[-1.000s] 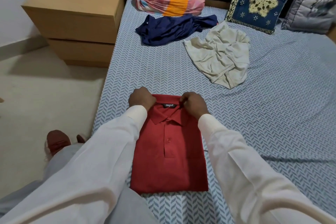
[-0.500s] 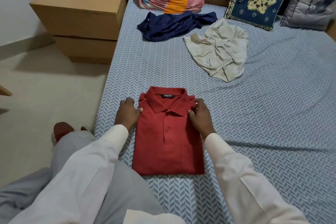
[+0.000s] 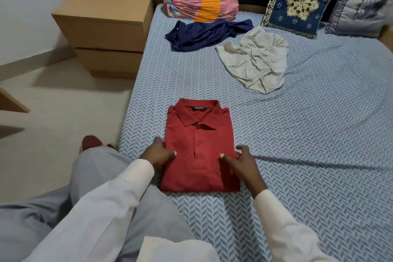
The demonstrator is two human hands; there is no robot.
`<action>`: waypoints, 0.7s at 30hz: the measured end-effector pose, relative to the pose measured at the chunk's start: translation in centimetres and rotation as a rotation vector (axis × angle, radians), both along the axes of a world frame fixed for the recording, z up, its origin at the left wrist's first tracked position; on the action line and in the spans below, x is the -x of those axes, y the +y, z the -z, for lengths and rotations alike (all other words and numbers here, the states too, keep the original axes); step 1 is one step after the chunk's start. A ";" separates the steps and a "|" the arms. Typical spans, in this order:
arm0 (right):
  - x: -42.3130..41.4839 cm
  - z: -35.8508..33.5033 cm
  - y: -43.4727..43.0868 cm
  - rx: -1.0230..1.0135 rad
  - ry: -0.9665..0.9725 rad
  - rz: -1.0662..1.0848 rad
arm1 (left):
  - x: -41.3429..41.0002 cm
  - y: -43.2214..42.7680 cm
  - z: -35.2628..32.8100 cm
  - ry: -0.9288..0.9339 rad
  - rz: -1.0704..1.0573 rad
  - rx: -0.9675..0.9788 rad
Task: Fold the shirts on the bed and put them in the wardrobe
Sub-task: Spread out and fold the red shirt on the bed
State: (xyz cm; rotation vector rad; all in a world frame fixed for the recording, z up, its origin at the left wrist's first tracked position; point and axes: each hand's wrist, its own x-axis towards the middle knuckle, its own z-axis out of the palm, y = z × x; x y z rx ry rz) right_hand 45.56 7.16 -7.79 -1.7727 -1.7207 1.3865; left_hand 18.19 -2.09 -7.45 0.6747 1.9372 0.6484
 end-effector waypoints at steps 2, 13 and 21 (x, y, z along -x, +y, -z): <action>0.8 -0.3 2.3 -0.028 0.082 -0.066 | 0.2 1.0 -0.1 0.038 0.032 -0.106; 2.6 -2.0 8.0 0.137 0.138 -0.400 | -0.6 5.1 -1.3 0.227 0.197 -0.140; 5.4 -4.8 6.3 -0.044 0.010 -0.419 | 0.9 4.8 -4.3 0.268 0.312 -0.297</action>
